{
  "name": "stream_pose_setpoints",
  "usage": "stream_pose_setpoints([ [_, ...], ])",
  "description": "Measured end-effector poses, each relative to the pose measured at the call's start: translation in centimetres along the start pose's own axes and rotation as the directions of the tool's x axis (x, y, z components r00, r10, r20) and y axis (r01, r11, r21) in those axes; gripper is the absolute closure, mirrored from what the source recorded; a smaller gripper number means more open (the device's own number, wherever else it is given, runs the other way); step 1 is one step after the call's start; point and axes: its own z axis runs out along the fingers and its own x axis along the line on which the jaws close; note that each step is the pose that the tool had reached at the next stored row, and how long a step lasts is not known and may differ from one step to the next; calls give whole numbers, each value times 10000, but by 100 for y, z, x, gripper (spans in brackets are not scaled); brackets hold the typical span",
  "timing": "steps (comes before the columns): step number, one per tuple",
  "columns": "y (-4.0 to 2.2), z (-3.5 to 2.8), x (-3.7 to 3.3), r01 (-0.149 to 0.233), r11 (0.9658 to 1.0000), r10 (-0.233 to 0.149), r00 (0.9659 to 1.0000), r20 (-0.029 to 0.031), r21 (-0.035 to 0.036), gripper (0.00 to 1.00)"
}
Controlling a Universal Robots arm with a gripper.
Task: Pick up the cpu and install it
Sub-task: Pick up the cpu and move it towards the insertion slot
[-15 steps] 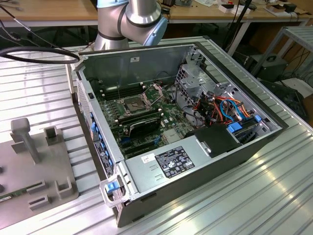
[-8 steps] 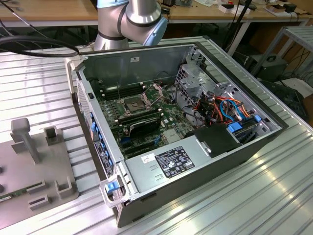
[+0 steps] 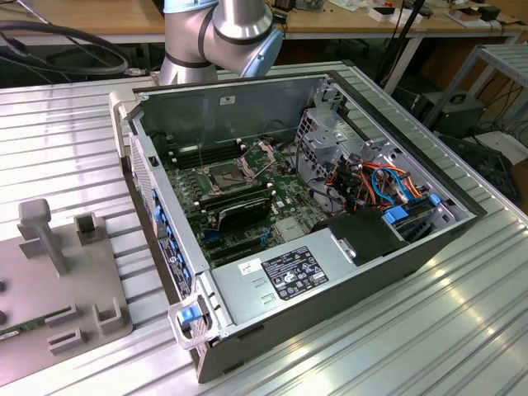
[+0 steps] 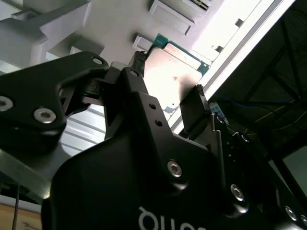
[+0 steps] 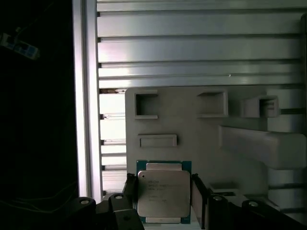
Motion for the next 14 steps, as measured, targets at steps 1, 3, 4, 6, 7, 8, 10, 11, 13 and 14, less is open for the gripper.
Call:
stream_pose_setpoints([
  [1,0,-20,-1,0,10000,0,10000,1,-1,45],
  [3,1,-51,-1,0,10000,0,10000,1,-1,45],
  [4,1,-52,-1,1,10000,-1,10000,3,-2,45],
  [6,1,-54,-1,0,10000,0,10000,0,-1,45],
  [7,1,-54,-1,0,10000,0,10000,1,-1,45],
  [8,1,-54,-1,1,10000,-1,10000,1,-1,45],
  [10,1,-54,-1,1,10000,-1,10000,1,-1,45],
  [11,1,-57,-1,0,10000,0,10000,0,0,45],
  [13,1,-69,-1,0,10000,0,10000,-2,2,45],
  [14,2,-77,-1,0,10000,0,10000,-1,0,45],
])
